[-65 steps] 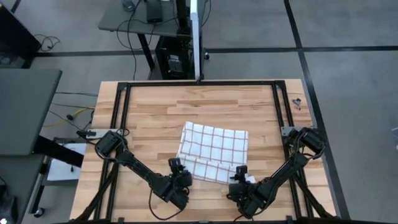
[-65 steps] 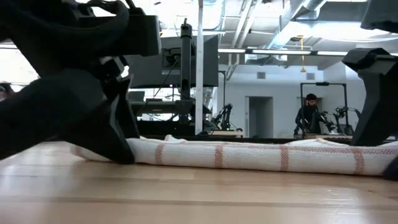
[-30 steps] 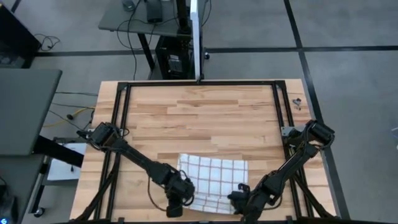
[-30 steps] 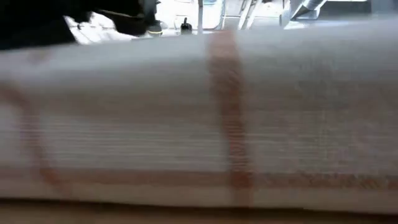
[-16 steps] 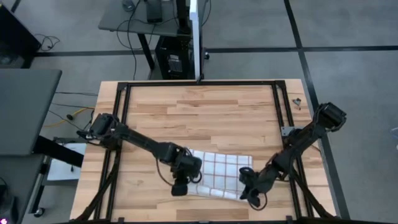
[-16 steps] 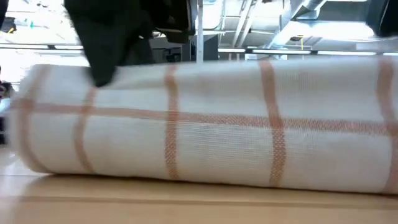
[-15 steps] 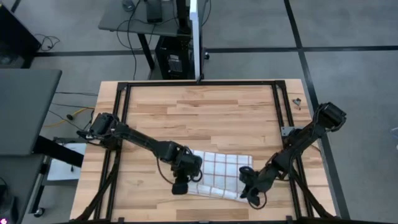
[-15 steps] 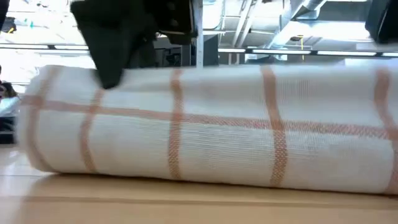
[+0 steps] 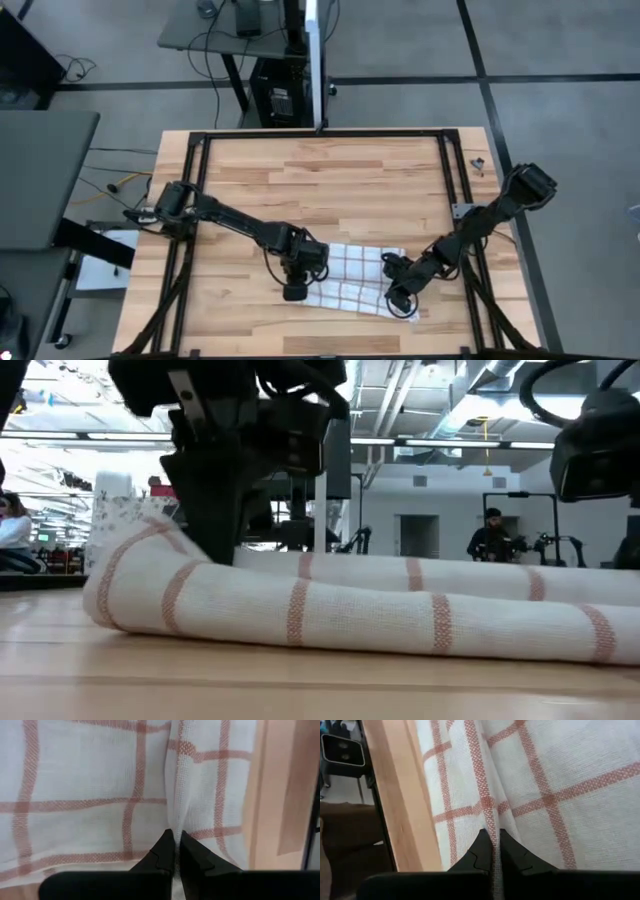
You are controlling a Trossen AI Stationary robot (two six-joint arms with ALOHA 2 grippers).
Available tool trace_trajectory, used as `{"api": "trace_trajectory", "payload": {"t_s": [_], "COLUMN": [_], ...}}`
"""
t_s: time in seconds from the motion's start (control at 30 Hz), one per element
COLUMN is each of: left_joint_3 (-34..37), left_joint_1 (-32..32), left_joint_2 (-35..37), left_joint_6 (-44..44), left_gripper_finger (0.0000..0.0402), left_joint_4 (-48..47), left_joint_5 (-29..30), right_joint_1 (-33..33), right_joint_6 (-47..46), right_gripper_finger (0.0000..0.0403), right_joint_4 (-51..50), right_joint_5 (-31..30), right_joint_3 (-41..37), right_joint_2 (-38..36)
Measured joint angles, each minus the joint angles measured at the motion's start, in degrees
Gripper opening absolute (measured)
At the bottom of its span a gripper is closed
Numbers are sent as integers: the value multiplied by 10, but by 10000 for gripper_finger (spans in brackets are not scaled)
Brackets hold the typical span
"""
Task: Roll towel
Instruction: Roll the white towel
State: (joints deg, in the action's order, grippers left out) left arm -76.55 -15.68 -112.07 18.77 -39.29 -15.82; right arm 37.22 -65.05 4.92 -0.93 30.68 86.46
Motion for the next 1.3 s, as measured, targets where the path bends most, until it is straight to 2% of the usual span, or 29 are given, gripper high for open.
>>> {"api": "trace_trajectory", "payload": {"t_s": [0.1,0.4,0.57,0.9,1.13,1.3], "left_joint_3": [0,0,0,0,-3,-33], "left_joint_1": [-4,-16,-17,-19,-20,-20], "left_joint_2": [-10,-14,-14,-14,-14,-11], "left_joint_6": [17,54,58,69,90,80], "left_gripper_finger": [0,0,0,0,0,15], "left_joint_4": [2,-1,-3,0,-18,-68], "left_joint_5": [1,3,2,12,18,17], "right_joint_1": [-9,-56,-102,-156,-173,-217], "right_joint_6": [5,25,43,116,108,118], "right_gripper_finger": [0,0,0,3,65,125], "right_joint_4": [-1,-5,-5,-46,-55,-58], "right_joint_5": [6,79,152,166,166,170], "right_joint_3": [0,-1,-1,0,-2,-2], "right_joint_2": [0,-29,-44,-16,-13,-56]}}
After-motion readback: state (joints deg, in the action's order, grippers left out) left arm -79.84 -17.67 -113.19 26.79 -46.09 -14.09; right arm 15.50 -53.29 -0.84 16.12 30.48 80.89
